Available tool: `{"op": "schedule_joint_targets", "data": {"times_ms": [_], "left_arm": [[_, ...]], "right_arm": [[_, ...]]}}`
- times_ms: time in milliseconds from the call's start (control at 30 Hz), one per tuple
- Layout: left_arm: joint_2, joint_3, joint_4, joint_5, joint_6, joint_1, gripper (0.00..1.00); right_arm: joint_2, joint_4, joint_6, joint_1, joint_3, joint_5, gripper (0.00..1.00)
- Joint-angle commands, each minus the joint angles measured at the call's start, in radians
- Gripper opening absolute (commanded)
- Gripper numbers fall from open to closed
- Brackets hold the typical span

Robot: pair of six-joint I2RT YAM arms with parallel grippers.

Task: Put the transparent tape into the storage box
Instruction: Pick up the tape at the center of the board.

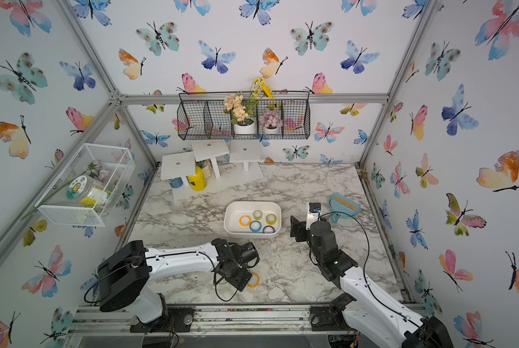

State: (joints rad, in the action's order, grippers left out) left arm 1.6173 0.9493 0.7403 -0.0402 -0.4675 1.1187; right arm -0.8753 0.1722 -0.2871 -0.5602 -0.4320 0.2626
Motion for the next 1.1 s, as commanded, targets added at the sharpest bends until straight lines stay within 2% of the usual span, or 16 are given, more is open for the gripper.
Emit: {"op": "schedule_joint_targets", "data": {"times_ms": [0,233,633,1067], "left_arm": [[-0.026,-0.020,0.030,-0.012,0.001,0.000,0.90],[0.002,-0.041,-0.004,0.009,0.011,0.001,0.89],[0.072,0.025,-0.045,0.022,0.066,-0.022,0.83],[0.103,0.023,-0.057,0.058,0.098,-0.052,0.69]], "right_arm": [[-0.001,0.015,-0.006,0.003,-0.003,0.026,0.84],[-0.001,0.016,-0.006,0.003,-0.001,0.027,0.84],[0.005,0.016,-0.006,0.003,0.002,0.027,0.84],[0.015,0.012,-0.006,0.003,0.003,0.029,0.85]]}}
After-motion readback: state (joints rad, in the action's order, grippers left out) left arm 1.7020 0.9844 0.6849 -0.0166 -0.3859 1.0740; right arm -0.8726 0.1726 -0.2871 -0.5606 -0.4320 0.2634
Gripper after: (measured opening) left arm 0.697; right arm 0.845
